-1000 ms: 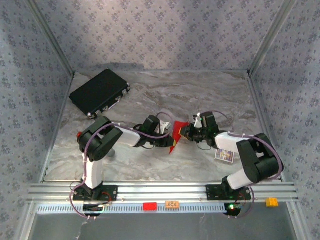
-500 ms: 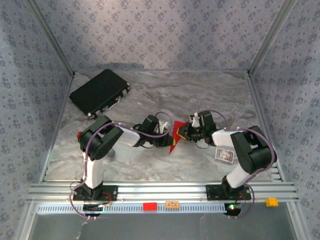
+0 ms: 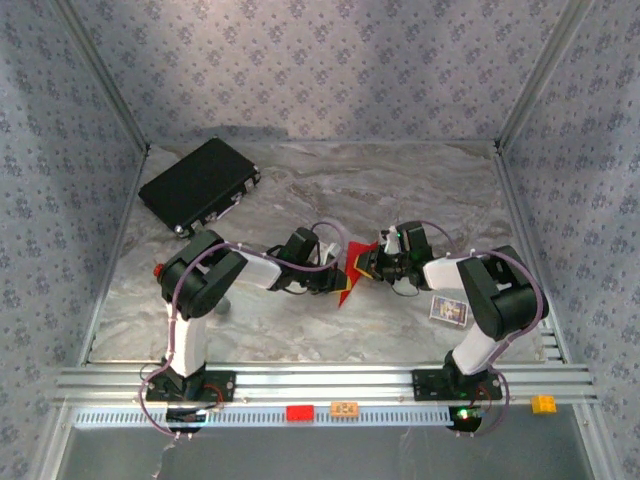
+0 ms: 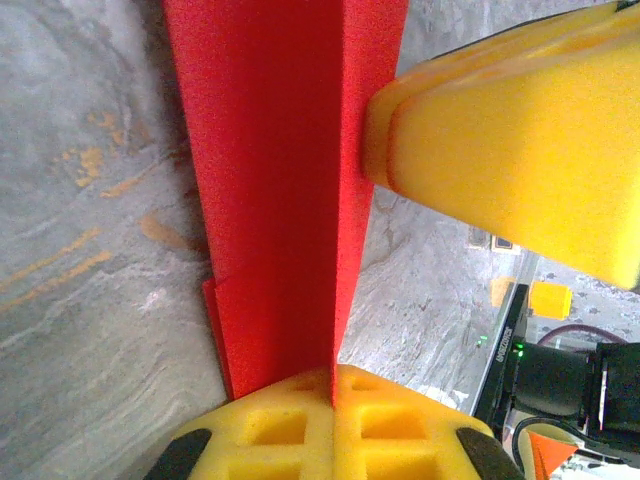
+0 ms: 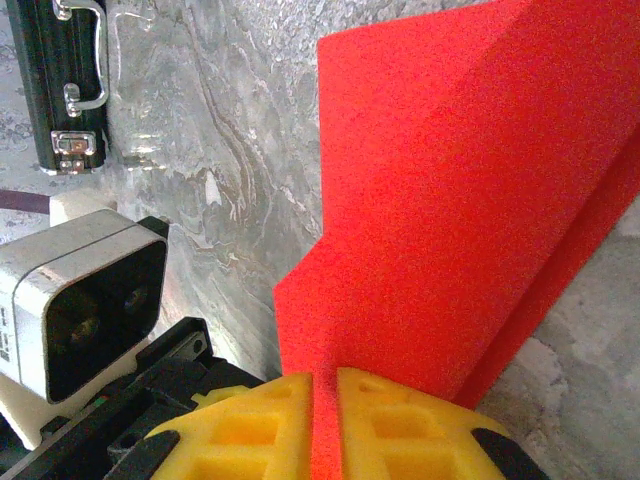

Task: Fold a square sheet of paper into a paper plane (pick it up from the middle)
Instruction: Fold the wing for the fifth time at the center of the table.

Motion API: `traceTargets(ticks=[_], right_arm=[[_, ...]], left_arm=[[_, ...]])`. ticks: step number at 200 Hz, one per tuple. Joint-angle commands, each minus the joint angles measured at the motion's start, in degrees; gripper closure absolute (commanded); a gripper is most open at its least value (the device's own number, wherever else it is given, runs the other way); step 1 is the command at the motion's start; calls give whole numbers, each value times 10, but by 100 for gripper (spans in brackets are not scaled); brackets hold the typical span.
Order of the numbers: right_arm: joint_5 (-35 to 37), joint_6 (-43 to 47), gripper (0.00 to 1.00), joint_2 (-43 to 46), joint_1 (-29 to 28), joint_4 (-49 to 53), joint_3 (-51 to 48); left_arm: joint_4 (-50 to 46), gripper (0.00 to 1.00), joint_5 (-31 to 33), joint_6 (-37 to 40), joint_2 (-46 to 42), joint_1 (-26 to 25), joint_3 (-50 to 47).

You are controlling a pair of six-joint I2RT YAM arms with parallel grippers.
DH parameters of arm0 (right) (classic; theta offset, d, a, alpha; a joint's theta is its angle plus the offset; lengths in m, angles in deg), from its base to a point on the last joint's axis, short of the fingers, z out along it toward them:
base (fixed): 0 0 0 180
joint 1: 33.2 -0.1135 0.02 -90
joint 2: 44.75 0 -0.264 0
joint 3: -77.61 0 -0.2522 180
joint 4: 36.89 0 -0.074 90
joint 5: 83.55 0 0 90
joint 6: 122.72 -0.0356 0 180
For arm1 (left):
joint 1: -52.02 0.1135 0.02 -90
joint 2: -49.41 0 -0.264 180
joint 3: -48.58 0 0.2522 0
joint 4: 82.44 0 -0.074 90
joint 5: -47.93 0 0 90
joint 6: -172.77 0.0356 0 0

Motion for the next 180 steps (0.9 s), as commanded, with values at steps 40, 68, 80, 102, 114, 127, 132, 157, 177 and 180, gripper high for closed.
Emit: traceTargets(ticks=[40,68,80,102,114,127,132,157,177,180], right_arm=[[-13,6,83,-22,7,-11,17],[-12,8,83,-29,8,-8,20],[-12,8,83,-33,8,-7,21],[-9,9,83,-40,8,0,25],[-6,12,83,-43,8,5,26],[2,16,83,-46,8,20,29],[6,19,83,-47,8,28,30],[21,27,83,-54,8,58,31],[32,34,84,-58,9,80,31],[34,34,84,-59,9,81,31]], left_arm=[[-72,100,28,-1,34,3,-1],[-82,100,33,-1,34,4,0],[-83,100,33,-1,35,4,2],[-84,100,33,-1,36,4,2],[-85,100,34,-1,36,4,3],[-86,100,35,-1,36,4,3],[-86,100,35,-1,35,4,3],[-88,100,35,1,33,3,3],[-88,94,35,1,28,2,2],[-87,93,34,1,26,3,1]])
